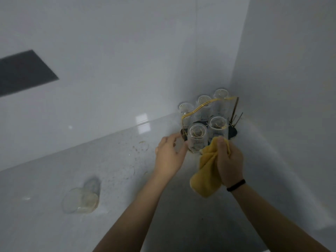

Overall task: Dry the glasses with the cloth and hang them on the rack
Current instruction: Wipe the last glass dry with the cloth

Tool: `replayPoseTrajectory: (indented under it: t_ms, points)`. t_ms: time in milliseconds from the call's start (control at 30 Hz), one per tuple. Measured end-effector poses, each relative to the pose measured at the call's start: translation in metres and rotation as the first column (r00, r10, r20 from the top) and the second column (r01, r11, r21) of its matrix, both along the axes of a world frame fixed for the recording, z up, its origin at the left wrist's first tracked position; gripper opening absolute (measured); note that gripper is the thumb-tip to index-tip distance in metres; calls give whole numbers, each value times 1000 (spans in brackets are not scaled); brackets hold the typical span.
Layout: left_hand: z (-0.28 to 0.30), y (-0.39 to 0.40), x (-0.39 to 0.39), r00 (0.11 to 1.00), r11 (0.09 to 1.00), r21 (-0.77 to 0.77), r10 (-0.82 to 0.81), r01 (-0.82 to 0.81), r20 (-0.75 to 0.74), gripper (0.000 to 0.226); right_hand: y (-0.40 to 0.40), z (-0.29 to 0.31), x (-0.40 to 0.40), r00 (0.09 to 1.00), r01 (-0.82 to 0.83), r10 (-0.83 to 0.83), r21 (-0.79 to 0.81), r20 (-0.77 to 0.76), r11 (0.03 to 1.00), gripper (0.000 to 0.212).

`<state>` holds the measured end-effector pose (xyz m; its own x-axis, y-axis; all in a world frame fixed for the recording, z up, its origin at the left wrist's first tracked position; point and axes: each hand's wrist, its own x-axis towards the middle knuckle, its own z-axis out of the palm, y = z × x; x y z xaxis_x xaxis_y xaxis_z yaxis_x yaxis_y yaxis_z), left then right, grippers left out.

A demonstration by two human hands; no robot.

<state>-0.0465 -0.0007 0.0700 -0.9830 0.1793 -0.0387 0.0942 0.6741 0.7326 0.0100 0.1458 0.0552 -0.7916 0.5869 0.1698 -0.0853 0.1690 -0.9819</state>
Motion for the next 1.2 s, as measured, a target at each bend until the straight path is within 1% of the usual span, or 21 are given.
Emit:
replayPoseTrajectory:
  t_ms: [100, 233, 367, 467, 600, 667, 733, 833, 933, 1067, 1133, 1200]
  points:
    - [-2, -49, 18, 996, 996, 24, 81, -81, 24, 38, -41, -1, 6, 998, -61, 61, 31, 12, 998, 41]
    - [-4, -115, 39, 989, 988, 24, 150, -150, -1, 37, -102, -2, 17, 992, -127, 126, 45, 18, 991, 41]
    - [-8, -188, 57, 976, 974, -71, 213, -215, -33, 37, -169, -6, 26, 984, -168, 164, 57, 64, 984, 41]
    - [-15, -245, 65, 967, 952, -173, 255, -252, -3, 41, -219, -10, 32, 970, -222, 215, 59, 111, 973, 40]
    - [-34, -290, 65, 955, 922, -272, 295, -276, 33, 56, -259, -16, 39, 960, -245, 228, 93, 165, 965, 36]
    - [-45, -311, 62, 952, 906, -335, 298, -257, 75, 68, -276, -19, 43, 961, -237, 213, 132, 175, 962, 35]
    - [-57, -325, 57, 938, 902, -353, 316, -250, 141, 82, -288, -19, 46, 957, -231, 198, 148, 211, 962, 36]
    - [-72, -339, 49, 907, 917, -301, 342, -264, 246, 96, -299, -16, 48, 946, -234, 192, 139, 263, 962, 36]
    - [-83, -350, 42, 885, 927, -214, 362, -308, 292, 96, -304, -15, 49, 941, -226, 174, 156, 290, 962, 34]
    - [-85, -359, 40, 890, 942, -141, 334, -305, 309, 94, -304, -13, 50, 925, -226, 170, 132, 339, 965, 34]
    - [-78, -359, 40, 915, 956, -55, 293, -289, 278, 96, -303, -10, 53, 922, -225, 165, 136, 349, 965, 33]
    - [-66, -356, 40, 939, 961, 72, 245, -269, 242, 103, -301, -8, 56, 921, -228, 171, 130, 350, 965, 28]
